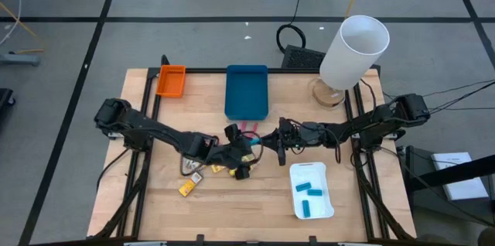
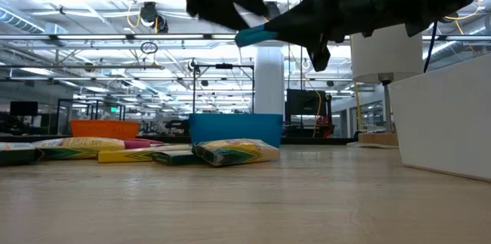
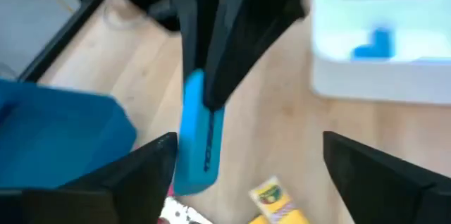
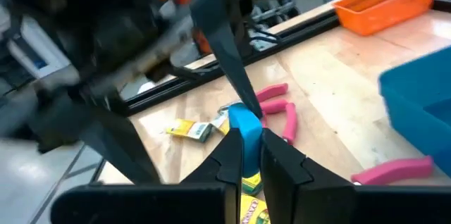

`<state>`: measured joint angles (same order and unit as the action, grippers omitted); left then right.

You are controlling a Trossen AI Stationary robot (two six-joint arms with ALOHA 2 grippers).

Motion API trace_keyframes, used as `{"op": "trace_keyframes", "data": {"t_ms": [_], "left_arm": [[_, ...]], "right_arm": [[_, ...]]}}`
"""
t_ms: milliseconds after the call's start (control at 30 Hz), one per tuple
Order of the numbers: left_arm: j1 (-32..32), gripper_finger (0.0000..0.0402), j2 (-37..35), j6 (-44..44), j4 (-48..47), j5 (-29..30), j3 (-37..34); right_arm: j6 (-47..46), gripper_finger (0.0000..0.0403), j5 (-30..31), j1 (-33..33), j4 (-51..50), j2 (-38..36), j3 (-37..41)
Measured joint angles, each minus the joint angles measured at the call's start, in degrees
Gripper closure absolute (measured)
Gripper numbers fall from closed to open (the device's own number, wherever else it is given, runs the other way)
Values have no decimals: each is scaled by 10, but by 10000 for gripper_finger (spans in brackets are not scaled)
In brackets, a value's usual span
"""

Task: Pick & Place School Supplies
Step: Put the blue eraser into the white bin

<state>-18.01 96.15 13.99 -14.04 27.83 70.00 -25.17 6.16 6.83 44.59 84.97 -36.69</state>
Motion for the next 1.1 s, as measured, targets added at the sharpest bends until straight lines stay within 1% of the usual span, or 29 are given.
{"op": "trace_keyframes", "data": {"t_ms": [67,167,300,400,467,533,667,733,833,967,1100], "left_arm": [[-14,31,-21,-18,6,-2,0],[-42,19,-46,-77,8,-1,-6],[-69,14,-84,-89,39,1,-37],[-83,15,-122,-88,91,3,-84],[-86,18,-148,-88,149,-2,-134],[-83,18,-180,-89,214,-19,-191],[-62,15,-232,-78,351,-53,-305],[-48,14,-247,-68,421,-74,-356],[-28,14,-262,-59,508,-109,-414],[-12,14,-269,-48,585,-128,-465],[-3,14,-269,-40,595,-127,-480]], "right_arm": [[7,384,-25,0,-4,-8,0],[28,384,-79,7,-13,-34,0],[76,384,-138,41,-25,-82,0],[111,384,-152,78,-68,-126,0],[126,384,-152,107,-115,-156,0],[130,384,-150,136,-165,-185,0],[116,384,-103,196,-284,-239,0],[86,384,-78,223,-354,-263,0],[28,384,-32,261,-444,-291,0],[-43,384,30,302,-532,-301,0],[-115,384,63,331,-601,-298,0]]}}
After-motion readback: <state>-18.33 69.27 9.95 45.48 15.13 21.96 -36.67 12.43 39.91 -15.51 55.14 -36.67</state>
